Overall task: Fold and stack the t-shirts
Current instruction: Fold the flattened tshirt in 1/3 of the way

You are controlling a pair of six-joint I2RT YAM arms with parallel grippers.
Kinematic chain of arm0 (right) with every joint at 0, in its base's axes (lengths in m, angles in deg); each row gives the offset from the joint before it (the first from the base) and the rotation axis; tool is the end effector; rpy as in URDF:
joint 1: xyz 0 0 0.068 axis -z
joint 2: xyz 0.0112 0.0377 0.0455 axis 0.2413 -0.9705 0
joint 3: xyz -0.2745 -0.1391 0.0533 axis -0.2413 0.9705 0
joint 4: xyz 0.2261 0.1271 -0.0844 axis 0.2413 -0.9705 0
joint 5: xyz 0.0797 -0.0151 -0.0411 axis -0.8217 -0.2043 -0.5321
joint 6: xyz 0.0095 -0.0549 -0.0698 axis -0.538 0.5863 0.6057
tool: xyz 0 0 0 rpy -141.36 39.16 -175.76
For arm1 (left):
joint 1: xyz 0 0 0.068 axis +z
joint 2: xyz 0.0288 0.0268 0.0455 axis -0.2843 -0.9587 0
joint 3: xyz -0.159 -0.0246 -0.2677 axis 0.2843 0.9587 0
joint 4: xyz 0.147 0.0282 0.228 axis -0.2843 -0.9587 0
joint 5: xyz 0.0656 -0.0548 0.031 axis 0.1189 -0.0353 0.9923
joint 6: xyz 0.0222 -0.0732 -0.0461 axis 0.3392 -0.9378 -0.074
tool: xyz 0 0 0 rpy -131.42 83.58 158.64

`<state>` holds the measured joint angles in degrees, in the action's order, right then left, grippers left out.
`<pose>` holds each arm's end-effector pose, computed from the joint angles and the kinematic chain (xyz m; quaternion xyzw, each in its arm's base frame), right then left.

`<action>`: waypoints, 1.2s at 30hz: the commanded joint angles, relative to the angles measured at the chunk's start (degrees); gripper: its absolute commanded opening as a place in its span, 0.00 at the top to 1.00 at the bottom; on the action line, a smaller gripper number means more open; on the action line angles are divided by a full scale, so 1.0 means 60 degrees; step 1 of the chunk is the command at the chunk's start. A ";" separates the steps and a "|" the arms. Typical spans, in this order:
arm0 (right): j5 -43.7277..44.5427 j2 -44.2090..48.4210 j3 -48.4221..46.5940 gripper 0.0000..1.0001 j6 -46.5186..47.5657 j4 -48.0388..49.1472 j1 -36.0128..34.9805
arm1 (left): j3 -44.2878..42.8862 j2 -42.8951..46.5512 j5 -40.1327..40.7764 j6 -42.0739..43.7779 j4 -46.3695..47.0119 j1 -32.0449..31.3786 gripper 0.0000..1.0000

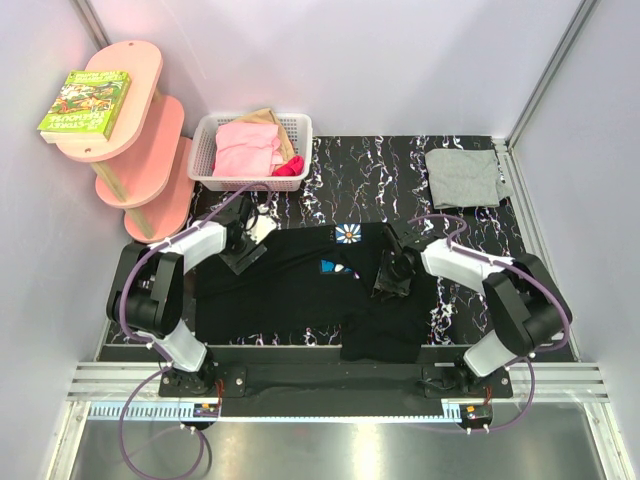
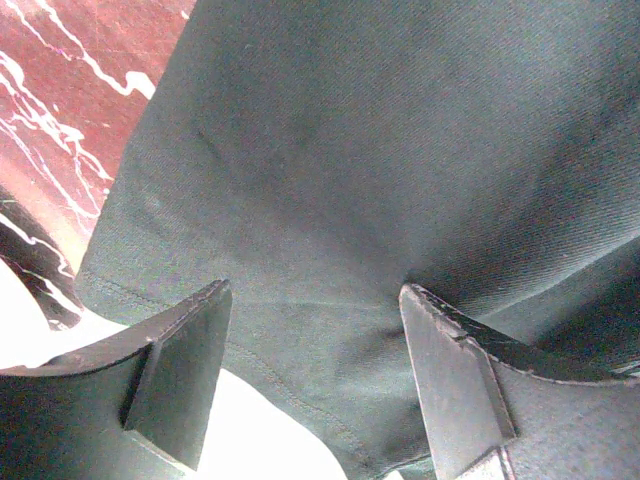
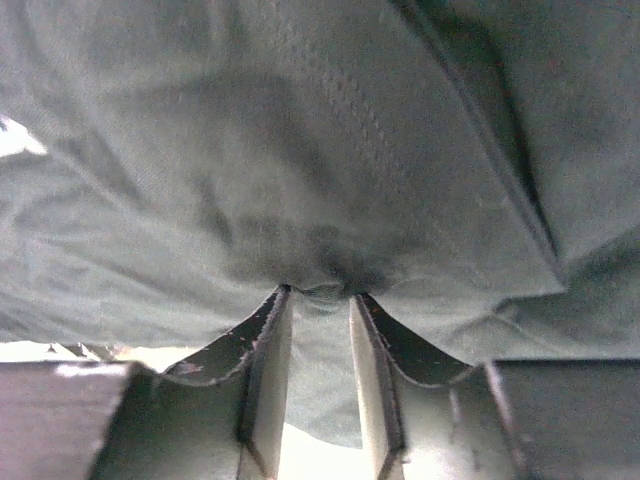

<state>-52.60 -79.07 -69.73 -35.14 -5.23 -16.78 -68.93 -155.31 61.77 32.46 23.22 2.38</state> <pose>0.2473 0.1605 0.1486 0.1173 0.9787 0.1503 0.0757 0.3207 -0.0687 0.1554 0.3843 0.9044 0.0995 0.1563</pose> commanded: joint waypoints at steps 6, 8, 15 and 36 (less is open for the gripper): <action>0.0485 -0.0216 -0.0363 0.80 0.0159 0.0264 -0.0077 | 0.0280 0.0197 -0.0093 0.0020 -0.0304 0.0085 0.27; 0.0471 -0.0114 -0.0334 0.90 0.0159 0.0205 -0.0077 | 0.0295 0.0183 -0.0093 0.0049 -0.0318 0.0084 0.28; 0.0866 0.0896 -0.0392 1.00 0.0364 -0.0950 -0.0077 | 0.0309 0.0197 -0.0108 0.0094 -0.0304 0.0070 0.28; 0.0661 0.2903 0.0180 1.00 0.0130 -0.3602 -0.0091 | 0.0265 0.0212 -0.0079 0.0225 -0.0318 0.0085 0.28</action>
<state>-49.48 -66.90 -66.86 -33.70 -19.00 -16.80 -68.58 -154.93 61.75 33.11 23.00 2.38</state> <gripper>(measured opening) 0.012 0.724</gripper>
